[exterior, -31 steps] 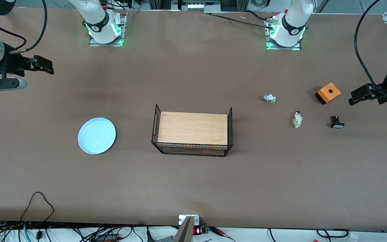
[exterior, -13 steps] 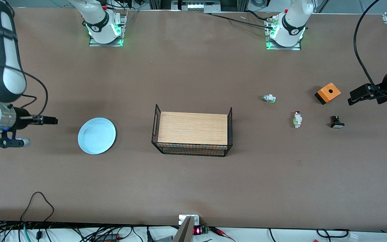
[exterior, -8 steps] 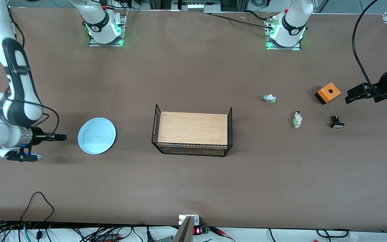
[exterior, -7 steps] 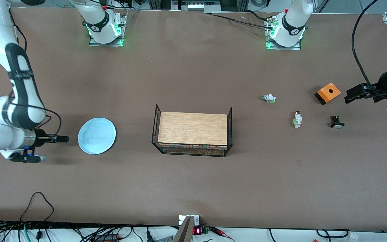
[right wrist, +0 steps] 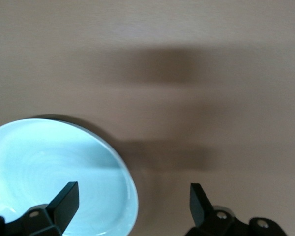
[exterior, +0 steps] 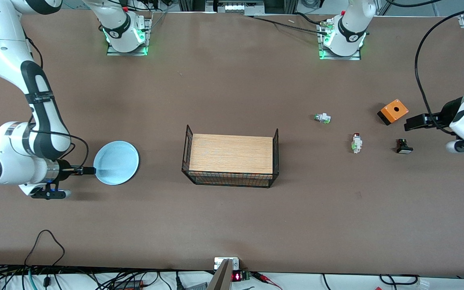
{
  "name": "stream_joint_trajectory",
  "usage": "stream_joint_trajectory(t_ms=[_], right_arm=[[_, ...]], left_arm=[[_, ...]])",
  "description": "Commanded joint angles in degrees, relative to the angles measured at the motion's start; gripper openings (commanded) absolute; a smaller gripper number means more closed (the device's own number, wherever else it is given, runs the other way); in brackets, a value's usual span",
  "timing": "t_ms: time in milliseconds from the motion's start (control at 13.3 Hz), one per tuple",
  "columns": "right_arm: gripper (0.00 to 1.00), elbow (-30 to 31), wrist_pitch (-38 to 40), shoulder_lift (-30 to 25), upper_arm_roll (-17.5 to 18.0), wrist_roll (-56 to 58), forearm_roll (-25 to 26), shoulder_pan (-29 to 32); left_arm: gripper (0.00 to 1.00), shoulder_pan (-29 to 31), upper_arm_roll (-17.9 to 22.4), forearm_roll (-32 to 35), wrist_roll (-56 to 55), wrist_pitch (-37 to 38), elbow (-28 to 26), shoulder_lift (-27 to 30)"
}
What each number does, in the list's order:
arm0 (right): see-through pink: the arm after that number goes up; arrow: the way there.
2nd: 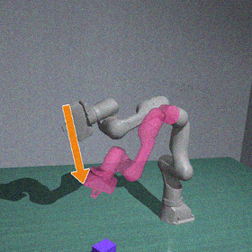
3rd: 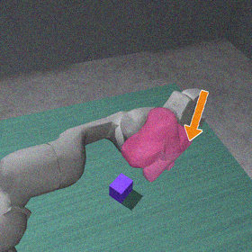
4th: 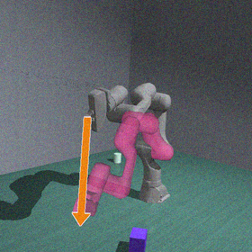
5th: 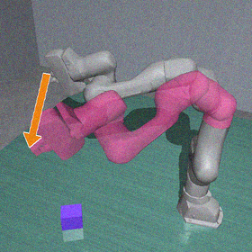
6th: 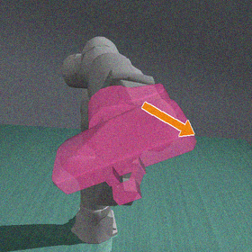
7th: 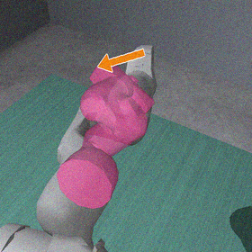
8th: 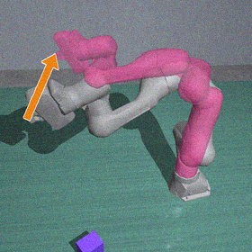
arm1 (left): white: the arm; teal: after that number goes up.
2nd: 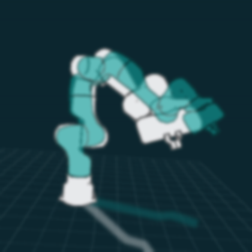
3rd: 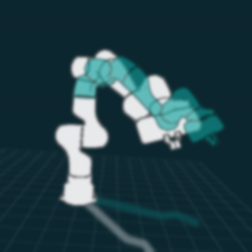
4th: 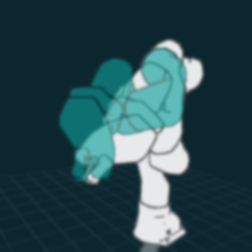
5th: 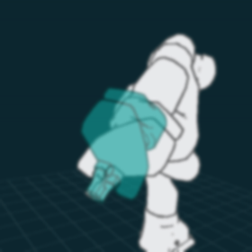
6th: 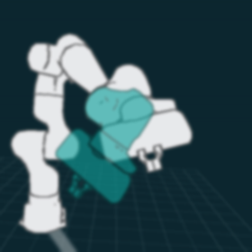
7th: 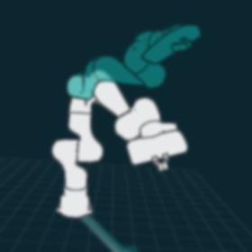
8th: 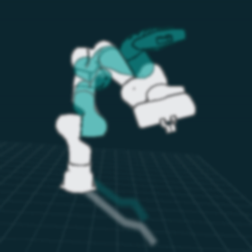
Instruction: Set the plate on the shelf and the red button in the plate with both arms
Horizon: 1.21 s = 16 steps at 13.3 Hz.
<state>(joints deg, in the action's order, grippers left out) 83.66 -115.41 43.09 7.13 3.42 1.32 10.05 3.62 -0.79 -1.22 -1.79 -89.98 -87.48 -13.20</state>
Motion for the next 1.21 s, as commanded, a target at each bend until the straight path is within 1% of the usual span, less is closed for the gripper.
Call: stream_joint_trajectory(t_ms=[0,226,302,528,603,829,905,980,1055,1131], right_arm=[[0.99,-0.52,-2.79,1.37,-0.01,0.01,-0.70,-1.70],[0.97,-0.43,-4.47,2.96,-0.01,0.10,-0.62,-1.70],[0.97,-0.25,-4.48,2.96,-0.01,0.18,-0.61,-1.70],[0.96,-0.25,-4.65,4.10,-0.01,0.71,-0.44,-1.52],[0.88,-0.25,-4.65,4.19,-0.10,1.06,-0.18,-1.52],[0.85,-0.25,-4.74,4.28,-0.10,1.06,-0.35,-1.52],[0.75,-0.25,-4.65,4.54,-0.10,1.06,-0.35,-1.52],[0.61,-0.25,-4.48,4.54,-0.10,0.98,-0.52,-1.52],[0.52,-0.25,-4.13,4.54,-0.10,0.98,-0.53,-1.35],[0.46,-0.17,-4.04,4.72,-0.10,0.89,-0.61,-1.17]], left_arm=[[1.00,0.15,-0.44,1.30,0.65,1.04,-0.40,-2.88],[1.00,-0.28,-0.53,1.40,0.65,-2.29,-1.19,-8.14],[1.00,-0.19,-0.53,1.40,0.65,-5.00,-3.20,-8.94],[1.00,0.25,-0.53,1.40,0.65,-17.82,-13.56,-8.86],[1.00,0.25,-0.53,1.40,0.65,-20.47,-16.11,-8.78],[1.00,0.33,-0.61,1.05,0.65,-26.19,-22.27,-8.78],[1.00,0.33,-0.62,0.96,0.56,-27.34,-23.60,-8.78],[1.00,0.33,-0.62,0.52,0.56,-28.22,-24.74,-8.78],[1.00,0.33,-0.70,0.43,0.65,-29.54,-25.97,-8.95],[1.00,0.16,-0.70,0.43,0.65,-30.77,-26.85,-9.56]])
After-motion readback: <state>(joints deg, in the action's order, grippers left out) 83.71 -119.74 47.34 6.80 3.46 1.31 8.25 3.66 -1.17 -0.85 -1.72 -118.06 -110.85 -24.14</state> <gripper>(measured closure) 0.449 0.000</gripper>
